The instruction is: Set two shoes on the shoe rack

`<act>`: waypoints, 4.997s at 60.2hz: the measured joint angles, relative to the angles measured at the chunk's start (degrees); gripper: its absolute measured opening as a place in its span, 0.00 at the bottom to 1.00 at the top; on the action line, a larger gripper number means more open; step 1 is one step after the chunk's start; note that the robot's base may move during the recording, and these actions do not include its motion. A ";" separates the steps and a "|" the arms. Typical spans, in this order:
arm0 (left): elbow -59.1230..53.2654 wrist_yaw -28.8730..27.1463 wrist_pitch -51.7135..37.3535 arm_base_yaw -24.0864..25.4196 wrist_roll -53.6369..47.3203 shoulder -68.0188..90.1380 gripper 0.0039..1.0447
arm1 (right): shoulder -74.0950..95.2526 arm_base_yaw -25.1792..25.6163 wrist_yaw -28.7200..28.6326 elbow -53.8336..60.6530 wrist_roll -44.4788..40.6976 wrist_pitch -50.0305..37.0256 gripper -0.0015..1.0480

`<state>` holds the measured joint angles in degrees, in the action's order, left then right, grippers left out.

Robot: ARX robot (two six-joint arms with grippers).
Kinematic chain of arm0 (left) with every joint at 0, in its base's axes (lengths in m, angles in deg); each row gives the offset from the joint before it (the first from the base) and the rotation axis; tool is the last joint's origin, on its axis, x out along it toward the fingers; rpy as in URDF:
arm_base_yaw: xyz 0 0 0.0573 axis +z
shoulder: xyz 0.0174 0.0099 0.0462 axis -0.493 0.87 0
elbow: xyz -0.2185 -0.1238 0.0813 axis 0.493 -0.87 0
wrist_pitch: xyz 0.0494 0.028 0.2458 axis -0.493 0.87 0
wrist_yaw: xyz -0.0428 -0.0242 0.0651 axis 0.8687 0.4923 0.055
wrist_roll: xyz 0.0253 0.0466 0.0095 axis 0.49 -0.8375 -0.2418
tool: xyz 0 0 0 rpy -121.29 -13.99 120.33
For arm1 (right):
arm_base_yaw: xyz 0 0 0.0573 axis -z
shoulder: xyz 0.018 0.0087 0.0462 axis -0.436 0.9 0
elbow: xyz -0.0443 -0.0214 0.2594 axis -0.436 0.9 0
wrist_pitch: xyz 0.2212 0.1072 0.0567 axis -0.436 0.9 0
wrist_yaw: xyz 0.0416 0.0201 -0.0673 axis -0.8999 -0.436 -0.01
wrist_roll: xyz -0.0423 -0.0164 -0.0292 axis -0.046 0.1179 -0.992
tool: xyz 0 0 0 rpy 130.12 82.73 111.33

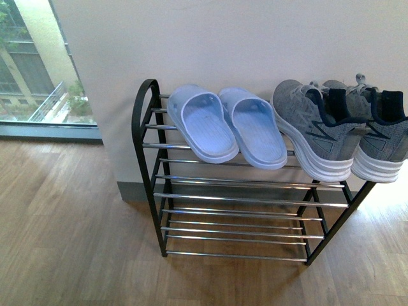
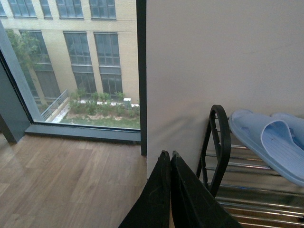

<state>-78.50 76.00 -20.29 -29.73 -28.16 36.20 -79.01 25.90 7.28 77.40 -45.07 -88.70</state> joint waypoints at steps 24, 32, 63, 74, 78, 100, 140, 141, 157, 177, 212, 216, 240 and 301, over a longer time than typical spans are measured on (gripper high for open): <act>-1.84 0.00 13.73 0.00 0.00 -16.44 0.01 | 0.00 0.00 0.00 0.02 -0.02 0.00 0.91; -1.86 0.00 18.91 0.00 0.00 -22.12 0.01 | 0.00 0.00 0.00 0.02 -0.02 0.00 0.91; -1.86 -0.02 32.33 0.00 0.00 -36.24 0.01 | 0.00 0.00 0.00 0.02 -0.02 0.00 0.91; -1.86 0.00 35.80 0.00 0.00 -39.76 0.01 | 0.00 0.00 0.00 0.02 -0.02 0.00 0.91; -1.86 0.00 37.13 0.00 0.00 -41.07 0.01 | 0.00 0.00 0.00 0.00 0.00 0.00 0.91; -1.86 0.00 49.66 0.00 0.00 -52.15 0.01 | 0.00 0.00 0.00 0.00 -0.02 0.00 0.91; -1.84 -0.02 50.23 0.04 0.02 -53.18 0.67 | 0.04 0.00 -0.02 0.02 -0.02 0.00 0.91; -1.86 -0.02 50.23 0.04 0.02 -53.18 0.71 | 0.04 0.00 -0.02 0.02 -0.02 0.00 0.91; -1.86 -0.02 50.23 0.04 0.02 -53.20 0.91 | 0.02 0.00 -0.02 0.02 0.00 0.00 0.91; -1.84 0.02 50.23 0.04 0.00 -53.22 0.91 | 0.00 0.00 0.11 0.02 0.00 0.02 0.91; -1.84 -0.02 50.23 0.04 0.00 -53.22 0.91 | 0.04 0.00 -0.04 0.02 0.02 0.04 0.91; -1.86 0.00 50.23 0.04 0.00 -53.22 0.91 | 0.04 0.00 -0.04 0.00 0.02 0.04 0.91; -1.84 -0.11 50.23 0.04 0.00 -53.22 0.91 | 0.02 0.00 -0.17 0.02 0.02 0.04 0.91; -1.84 0.00 50.23 0.07 0.00 -53.22 0.91 | -0.04 0.00 0.13 0.00 0.02 0.04 0.91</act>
<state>-80.34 76.00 29.93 -29.66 -28.16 -17.02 -79.05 25.90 7.41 77.40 -45.05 -88.65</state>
